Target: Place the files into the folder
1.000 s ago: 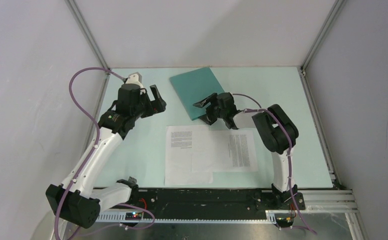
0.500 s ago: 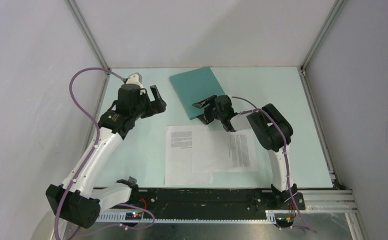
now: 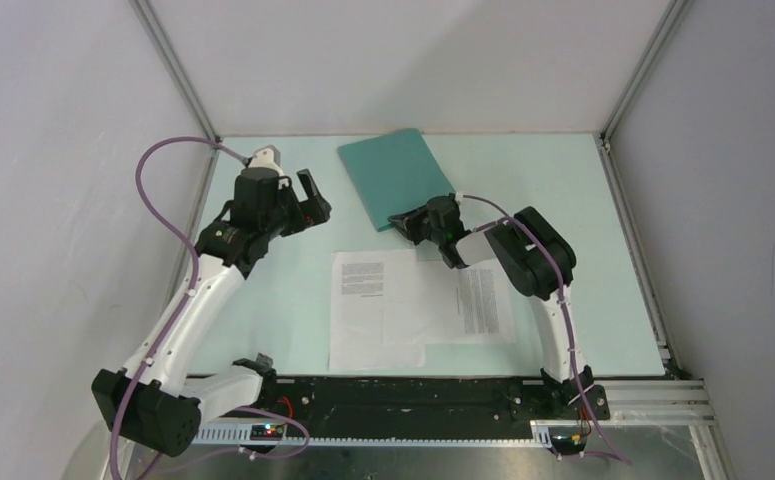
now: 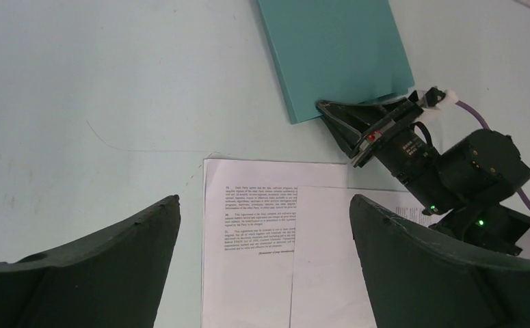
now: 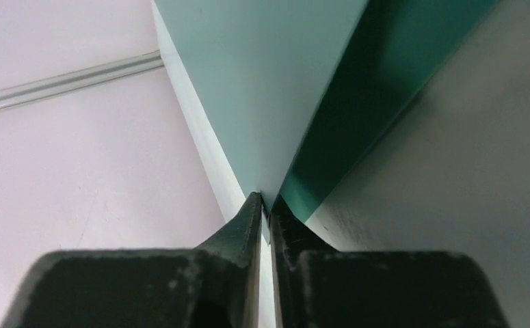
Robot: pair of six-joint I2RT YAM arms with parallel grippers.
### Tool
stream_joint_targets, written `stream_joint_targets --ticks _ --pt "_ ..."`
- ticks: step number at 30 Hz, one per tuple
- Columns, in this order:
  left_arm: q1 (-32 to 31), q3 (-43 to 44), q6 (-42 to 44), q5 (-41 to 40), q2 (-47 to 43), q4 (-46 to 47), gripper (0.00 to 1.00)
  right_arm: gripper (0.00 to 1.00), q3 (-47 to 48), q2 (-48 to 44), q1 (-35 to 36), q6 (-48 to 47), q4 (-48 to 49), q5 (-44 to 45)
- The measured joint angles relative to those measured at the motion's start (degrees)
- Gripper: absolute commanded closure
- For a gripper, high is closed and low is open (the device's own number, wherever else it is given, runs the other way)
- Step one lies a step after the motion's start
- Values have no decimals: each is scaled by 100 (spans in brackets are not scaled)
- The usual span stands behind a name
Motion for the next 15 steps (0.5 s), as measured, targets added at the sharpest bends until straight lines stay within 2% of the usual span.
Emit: stream_joint_targets --ticks 2,7,11,15 --pt "52 0 -111 -20 0 -9 2 100 0 -68 39 -328 -70 116" --pt "243 118 -540 -57 94 -122 2 100 -2 -859 258 -1818 -824 756" --pt "348 629 -979 -44 531 -164 2 100 2 -1718 699 -3386 -1259 1429" --pt "380 1416 -1355 24 1222 -155 2 100 57 -2111 1266 -4975 -1495 2124"
